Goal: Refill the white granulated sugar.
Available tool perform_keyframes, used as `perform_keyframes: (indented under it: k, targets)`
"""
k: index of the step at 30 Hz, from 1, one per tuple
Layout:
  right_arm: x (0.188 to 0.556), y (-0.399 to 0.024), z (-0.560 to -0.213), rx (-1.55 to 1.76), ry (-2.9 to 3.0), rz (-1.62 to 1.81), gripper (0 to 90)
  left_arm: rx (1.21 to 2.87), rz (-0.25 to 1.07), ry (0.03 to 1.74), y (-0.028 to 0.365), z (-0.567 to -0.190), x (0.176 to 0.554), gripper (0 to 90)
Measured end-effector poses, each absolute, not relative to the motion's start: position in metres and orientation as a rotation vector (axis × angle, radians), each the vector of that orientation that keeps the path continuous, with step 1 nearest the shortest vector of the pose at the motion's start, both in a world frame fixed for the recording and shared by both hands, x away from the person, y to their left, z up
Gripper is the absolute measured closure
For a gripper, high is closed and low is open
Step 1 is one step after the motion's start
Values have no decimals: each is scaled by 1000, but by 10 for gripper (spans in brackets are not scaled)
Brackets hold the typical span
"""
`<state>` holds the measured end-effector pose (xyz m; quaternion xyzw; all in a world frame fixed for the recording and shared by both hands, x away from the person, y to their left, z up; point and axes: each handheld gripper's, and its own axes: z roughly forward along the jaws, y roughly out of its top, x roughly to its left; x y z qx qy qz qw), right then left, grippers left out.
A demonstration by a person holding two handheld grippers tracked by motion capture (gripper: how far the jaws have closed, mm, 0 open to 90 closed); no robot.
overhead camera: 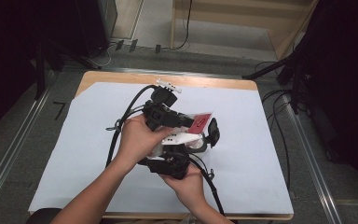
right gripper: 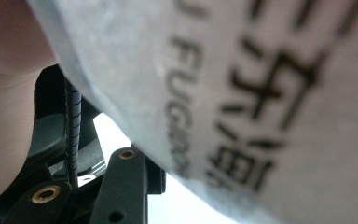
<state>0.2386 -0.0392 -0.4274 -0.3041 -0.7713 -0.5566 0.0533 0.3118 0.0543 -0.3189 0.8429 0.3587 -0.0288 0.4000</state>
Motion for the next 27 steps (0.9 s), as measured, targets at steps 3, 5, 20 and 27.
perform_keyframes:
  k: [3, 5, 20, 27]
  targets:
    - [239, -39, -427, -916, -2348, -1680, 632, 2131, -85, 908, 56, -319, 314, 755]
    - [239, -39, -426, -915, -2343, -1677, 633, 2132, -95, 917, 56, -319, 315, 755]
    - [241, -39, -425, -916, -2355, -1667, 633, 2134, -148, 918, 59, -321, 324, 755]
    - [242, -38, -425, -918, -2363, -1667, 632, 2122, -150, 914, 60, -322, 325, 759]
